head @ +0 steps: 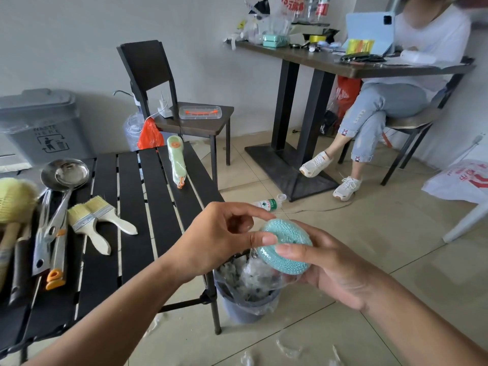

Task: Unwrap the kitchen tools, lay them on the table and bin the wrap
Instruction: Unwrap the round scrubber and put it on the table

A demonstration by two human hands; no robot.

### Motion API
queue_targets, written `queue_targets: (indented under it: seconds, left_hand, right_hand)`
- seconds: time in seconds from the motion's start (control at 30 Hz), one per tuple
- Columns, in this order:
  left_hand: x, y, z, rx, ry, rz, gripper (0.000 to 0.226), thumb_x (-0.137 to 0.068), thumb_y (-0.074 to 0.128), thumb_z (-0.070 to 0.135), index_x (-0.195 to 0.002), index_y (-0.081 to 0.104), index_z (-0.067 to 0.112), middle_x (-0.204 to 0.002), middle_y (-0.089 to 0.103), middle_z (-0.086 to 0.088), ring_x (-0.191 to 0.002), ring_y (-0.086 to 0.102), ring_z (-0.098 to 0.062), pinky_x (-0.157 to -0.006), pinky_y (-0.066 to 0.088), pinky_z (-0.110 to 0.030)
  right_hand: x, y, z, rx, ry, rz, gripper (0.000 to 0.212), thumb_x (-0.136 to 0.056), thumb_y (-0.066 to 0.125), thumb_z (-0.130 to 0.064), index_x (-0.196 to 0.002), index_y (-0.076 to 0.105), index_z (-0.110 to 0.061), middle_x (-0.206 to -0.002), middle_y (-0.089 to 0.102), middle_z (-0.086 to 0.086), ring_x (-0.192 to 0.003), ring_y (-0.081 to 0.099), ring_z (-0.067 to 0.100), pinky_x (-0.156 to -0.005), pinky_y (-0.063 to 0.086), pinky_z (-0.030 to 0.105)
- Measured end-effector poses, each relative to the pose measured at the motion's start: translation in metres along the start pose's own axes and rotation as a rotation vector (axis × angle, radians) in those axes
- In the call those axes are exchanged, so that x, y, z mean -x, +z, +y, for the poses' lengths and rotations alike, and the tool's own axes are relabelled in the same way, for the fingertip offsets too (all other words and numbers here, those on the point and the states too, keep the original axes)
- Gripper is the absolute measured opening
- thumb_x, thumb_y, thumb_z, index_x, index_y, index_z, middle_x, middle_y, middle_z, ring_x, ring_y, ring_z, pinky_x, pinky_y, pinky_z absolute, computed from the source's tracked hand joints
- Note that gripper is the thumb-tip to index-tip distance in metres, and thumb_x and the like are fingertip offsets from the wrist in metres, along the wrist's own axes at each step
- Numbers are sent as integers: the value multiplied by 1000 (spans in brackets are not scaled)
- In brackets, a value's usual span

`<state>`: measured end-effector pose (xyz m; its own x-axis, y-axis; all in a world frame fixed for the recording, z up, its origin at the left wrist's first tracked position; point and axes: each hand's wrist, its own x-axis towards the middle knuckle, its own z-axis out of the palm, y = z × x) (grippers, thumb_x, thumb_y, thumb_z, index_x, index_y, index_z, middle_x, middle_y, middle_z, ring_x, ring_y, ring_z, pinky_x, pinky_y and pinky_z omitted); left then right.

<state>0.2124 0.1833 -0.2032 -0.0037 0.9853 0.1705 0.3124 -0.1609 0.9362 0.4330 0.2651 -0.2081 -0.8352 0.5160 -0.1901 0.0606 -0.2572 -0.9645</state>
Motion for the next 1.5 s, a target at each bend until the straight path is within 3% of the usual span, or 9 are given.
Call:
queue_targets:
  seconds: [0.13, 0.23, 0.4, 0.6, 0.83, 0.97, 1.1, 1.23, 1.5]
  left_hand:
    - [2, -9, -1, 0, -9, 70, 23, -82, 84, 37, -101, 87, 25, -90, 78, -3, -78, 73, -30, -70, 64, -37]
    - [0, -6, -3, -134, -10, 186, 10, -89, 82, 34, -87, 84, 24, -86, 77, 6, -73, 73, -16, -68, 63, -34]
    - [-1, 12, -13, -307, -1, 469, 19, -96, 78, 26, -79, 70, 21, -87, 66, 7, -79, 68, -19, -74, 61, -43]
    - [-7, 13, -21, 142, -222, 628, 14, -103, 70, 17, -93, 70, 6, -83, 80, -8, -80, 81, -19, -63, 64, -28]
    - [-4, 23, -25, 597, -396, 474, 34, -112, 52, 28, -110, 61, -4, -88, 79, -19, -79, 80, -31, -66, 64, -34]
    - [-5, 16, -23, 532, -397, 275, 56, -94, 70, 60, -113, 71, 8, -87, 76, -14, -76, 73, -24, -72, 59, -34]
    - [-4, 8, -18, 334, -316, -8, 61, -79, 86, 63, -105, 80, 8, -107, 70, -36, -87, 64, -37, -86, 53, -46]
    - [-2, 10, -17, 381, -288, 52, 45, -84, 88, 42, -96, 76, 0, -88, 71, -17, -74, 63, -25, -67, 53, -25]
    - [-6, -3, -19, 468, -422, 491, 33, -113, 52, 22, -93, 63, -1, -77, 73, -13, -67, 76, -22, -56, 61, -31]
  right_hand:
    - [1, -1, 2, 43, 33, 72, 49, -83, 85, -24, -129, 70, -23, -126, 74, 15, -108, 74, 30, -82, 61, 34]
    - [2, -1, 3, 171, 30, 85, 45, -82, 87, -30, -124, 70, -32, -123, 76, 9, -111, 76, 30, -79, 59, 29]
    - [1, -5, 2, 384, -36, 85, 45, -84, 88, -35, -124, 67, -36, -123, 76, 1, -116, 73, 20, -99, 58, 36]
    - [2, -12, 0, 434, -44, 82, 55, -78, 92, -34, -126, 66, -40, -123, 76, 0, -118, 72, 20, -106, 56, 40]
    - [2, -17, 6, 388, -76, 177, 73, -72, 95, -32, -138, 63, -30, -128, 75, -2, -120, 72, 18, -109, 56, 42]
    - [2, -18, 5, 400, -76, 174, 70, -72, 96, -29, -132, 61, -26, -124, 76, 2, -115, 74, 23, -103, 59, 45]
    - [2, -19, 4, 428, -85, 128, 59, -73, 99, -22, -123, 68, -28, -121, 76, 3, -114, 75, 23, -99, 61, 41]
    - [1, -19, 3, 460, -94, 111, 60, -68, 100, -26, -118, 70, -38, -123, 76, 0, -115, 74, 20, -101, 60, 41]
    - [3, -27, 4, 429, -137, 226, 55, -64, 100, -30, -109, 68, -32, -111, 77, 0, -104, 76, 22, -87, 62, 37]
